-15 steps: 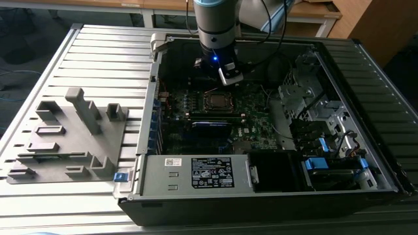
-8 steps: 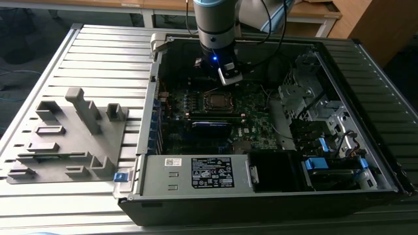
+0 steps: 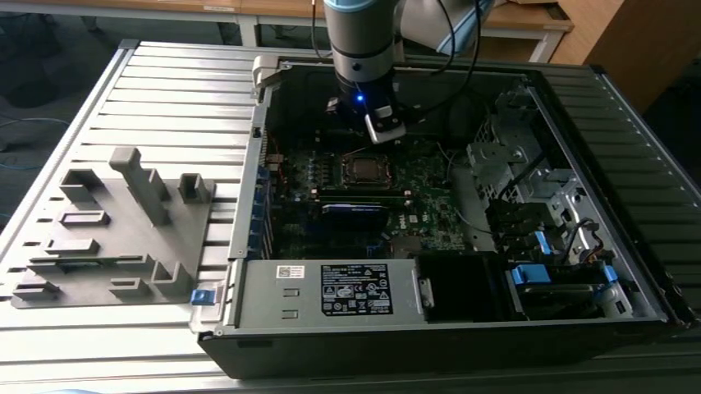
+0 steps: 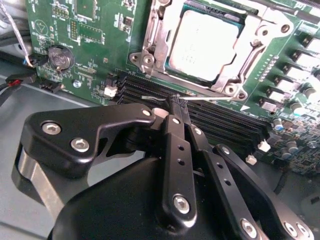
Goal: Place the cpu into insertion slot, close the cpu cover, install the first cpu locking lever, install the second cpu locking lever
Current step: 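Install the first cpu locking lever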
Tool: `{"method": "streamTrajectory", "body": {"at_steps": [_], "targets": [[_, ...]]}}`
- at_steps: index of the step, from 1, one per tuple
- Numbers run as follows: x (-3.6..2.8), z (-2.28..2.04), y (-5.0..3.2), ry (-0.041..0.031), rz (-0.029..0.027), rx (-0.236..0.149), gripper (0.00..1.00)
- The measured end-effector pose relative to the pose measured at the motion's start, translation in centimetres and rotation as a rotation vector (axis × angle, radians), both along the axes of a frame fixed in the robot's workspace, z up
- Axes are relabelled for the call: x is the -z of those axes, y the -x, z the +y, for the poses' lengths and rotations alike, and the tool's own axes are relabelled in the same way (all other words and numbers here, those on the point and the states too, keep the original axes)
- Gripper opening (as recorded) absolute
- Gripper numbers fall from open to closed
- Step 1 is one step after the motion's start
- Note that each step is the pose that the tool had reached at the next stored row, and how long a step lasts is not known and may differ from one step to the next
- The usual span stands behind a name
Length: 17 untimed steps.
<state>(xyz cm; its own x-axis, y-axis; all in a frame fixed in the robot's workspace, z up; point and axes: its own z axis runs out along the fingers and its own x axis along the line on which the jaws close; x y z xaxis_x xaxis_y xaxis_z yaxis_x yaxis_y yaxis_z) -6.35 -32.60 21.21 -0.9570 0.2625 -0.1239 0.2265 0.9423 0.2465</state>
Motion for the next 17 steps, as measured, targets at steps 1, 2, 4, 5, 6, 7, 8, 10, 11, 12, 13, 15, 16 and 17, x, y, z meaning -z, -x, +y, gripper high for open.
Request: {"method": "streamTrajectory", "body": {"at_steps": [1, 2, 4, 5, 6, 7, 8, 10, 11, 12, 13, 15, 16, 17], "targets": [[0.04, 0.01, 0.0, 0.0, -0.0003, 0.002, 0.11], [0.08, 0.04, 0.0, 0.0003, -0.0006, 0.004, 0.11], [0.17, 0.1, 0.0, 0.0002, -0.0011, 0.005, 0.11], [0.2, 0.16, 0.01, 0.0001, -0.0014, 0.005, 0.11], [0.21, 0.22, 0.01, 0.0002, -0.0015, 0.005, 0.11], [0.23, 0.29, 0.02, 0.0003, -0.0018, 0.005, 0.11], [0.25, 0.37, 0.02, 0.0003, -0.002, 0.005, 0.11], [0.31, 0.45, 0.03, 0.0002, -0.0028, 0.005, 0.11], [0.33, 0.47, 0.03, 0.0005, -0.0037, 0.005, 0.11], [0.36, 0.47, 0.03, 0.0013, -0.005, 0.005, 0.11], [0.38, 0.47, 0.03, 0.0023, -0.0069, 0.005, 0.11], [0.42, 0.47, 0.03, 0.0041, -0.0107, 0.005, 0.11], [0.43, 0.47, 0.03, 0.005, -0.0123, 0.005, 0.11], [0.44, 0.47, 0.03, 0.0058, -0.0138, 0.005, 0.11]]}}
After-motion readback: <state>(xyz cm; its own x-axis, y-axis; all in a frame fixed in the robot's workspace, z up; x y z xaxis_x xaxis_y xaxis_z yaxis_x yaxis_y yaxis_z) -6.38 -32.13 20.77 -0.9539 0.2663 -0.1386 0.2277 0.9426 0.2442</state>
